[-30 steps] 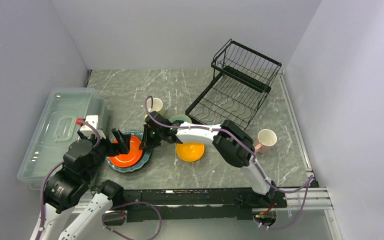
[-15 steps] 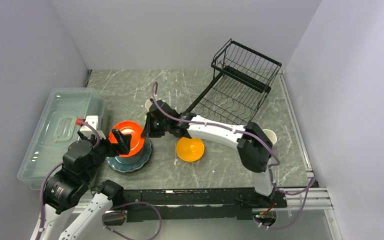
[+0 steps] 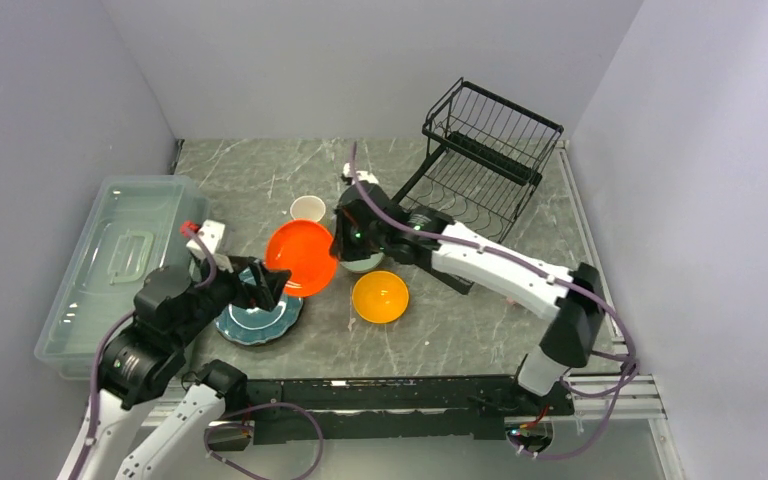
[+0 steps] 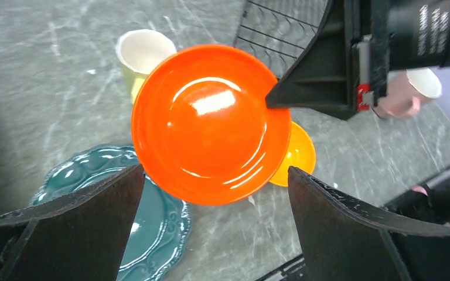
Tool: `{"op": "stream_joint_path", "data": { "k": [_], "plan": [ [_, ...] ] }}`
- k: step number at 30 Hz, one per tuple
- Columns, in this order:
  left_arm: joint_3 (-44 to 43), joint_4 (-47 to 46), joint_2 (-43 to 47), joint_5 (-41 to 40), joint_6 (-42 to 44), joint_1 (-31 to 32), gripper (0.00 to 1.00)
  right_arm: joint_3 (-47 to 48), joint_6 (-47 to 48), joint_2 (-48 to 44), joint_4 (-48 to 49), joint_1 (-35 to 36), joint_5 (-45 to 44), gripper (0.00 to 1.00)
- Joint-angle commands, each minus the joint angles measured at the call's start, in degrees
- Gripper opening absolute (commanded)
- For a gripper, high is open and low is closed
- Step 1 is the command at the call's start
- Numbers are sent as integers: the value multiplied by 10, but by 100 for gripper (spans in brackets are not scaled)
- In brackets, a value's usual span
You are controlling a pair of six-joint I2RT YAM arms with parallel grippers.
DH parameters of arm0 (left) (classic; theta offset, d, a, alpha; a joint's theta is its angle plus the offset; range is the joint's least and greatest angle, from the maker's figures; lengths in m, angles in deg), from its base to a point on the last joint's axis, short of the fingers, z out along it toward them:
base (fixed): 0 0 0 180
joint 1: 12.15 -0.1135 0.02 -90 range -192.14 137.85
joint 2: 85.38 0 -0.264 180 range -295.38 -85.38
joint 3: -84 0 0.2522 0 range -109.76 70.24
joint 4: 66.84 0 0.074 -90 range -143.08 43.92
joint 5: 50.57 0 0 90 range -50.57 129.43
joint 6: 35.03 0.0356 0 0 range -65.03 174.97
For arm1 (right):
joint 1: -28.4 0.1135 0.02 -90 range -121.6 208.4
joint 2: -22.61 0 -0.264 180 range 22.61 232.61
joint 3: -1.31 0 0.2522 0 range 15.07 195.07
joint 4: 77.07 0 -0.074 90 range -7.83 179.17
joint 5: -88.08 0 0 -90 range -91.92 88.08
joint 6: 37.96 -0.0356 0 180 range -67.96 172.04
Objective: Load the mixed dishes into the dish rack
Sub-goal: Pick up the plate at the center of the board.
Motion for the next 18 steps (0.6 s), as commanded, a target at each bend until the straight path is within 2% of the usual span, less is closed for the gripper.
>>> {"op": "stream_joint_path", "data": {
  "k": [1,6,12,18],
  "plan": [
    [-25,-49,-65,128,37,-2,99,-10,36,-76,-75,-20,-45,0],
    [-94,-12,-157,196,72,-2,100,-22,54,-139,-124,-69,-16,0],
    [-144,6,-224,241,107,0,100,-14,81,-161,-182,-124,18,0],
    [-170,7,-281,232,125,43,99,17,116,-165,-227,-179,31,0]
  ]
}}
